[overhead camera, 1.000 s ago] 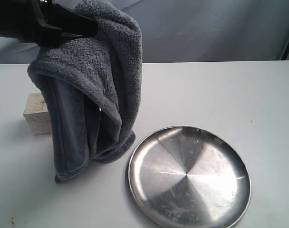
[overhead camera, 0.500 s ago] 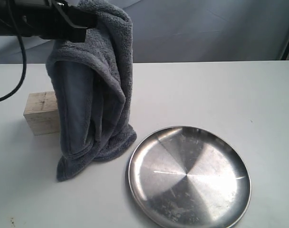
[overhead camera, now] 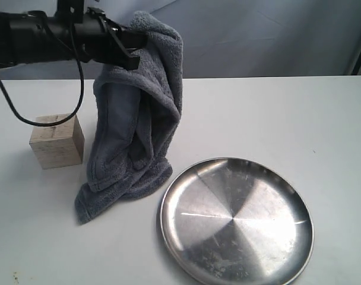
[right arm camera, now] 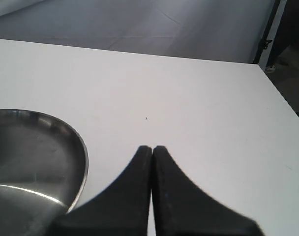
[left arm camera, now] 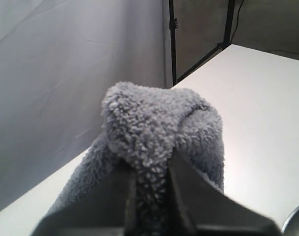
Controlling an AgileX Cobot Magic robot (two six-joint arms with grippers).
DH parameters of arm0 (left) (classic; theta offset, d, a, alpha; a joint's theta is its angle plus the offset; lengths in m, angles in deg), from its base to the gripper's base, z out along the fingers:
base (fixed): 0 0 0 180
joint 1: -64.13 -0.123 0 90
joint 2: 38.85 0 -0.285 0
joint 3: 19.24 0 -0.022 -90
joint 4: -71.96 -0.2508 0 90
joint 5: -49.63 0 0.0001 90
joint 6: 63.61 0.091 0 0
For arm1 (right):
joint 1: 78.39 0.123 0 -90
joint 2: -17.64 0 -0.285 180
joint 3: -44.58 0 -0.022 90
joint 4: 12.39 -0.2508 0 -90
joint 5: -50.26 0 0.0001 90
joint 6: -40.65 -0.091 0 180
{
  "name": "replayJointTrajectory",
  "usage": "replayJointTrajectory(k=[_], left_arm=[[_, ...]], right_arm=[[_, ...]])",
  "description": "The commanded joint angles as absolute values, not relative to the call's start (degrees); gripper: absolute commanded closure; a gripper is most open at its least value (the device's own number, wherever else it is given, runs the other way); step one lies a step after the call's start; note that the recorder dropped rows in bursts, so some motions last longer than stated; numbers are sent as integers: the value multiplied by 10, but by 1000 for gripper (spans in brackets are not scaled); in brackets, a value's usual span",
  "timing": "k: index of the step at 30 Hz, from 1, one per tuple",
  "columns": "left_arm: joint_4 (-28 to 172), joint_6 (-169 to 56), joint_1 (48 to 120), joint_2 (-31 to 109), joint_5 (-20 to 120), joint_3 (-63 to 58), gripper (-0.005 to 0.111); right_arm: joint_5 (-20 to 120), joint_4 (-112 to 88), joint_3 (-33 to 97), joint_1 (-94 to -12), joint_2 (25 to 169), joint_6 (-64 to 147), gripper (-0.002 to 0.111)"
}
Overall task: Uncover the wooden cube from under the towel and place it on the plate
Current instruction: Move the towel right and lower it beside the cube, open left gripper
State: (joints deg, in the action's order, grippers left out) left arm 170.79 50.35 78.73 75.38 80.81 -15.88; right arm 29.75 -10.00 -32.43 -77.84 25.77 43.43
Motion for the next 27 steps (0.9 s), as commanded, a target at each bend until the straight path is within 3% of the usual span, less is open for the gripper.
replayJointTrajectory(k=[1,24,27], left_arm=[[1719,508,790,810,809,-184,107],[1719,535,790,983,809,-193,106],[1719,534,790,987,809,-193,99]], right_arm=[[303,-103,-326,-777,254,436,108],[303,-103,-326,-777,254,436,108],[303,-103,-326,-777,254,436,108]])
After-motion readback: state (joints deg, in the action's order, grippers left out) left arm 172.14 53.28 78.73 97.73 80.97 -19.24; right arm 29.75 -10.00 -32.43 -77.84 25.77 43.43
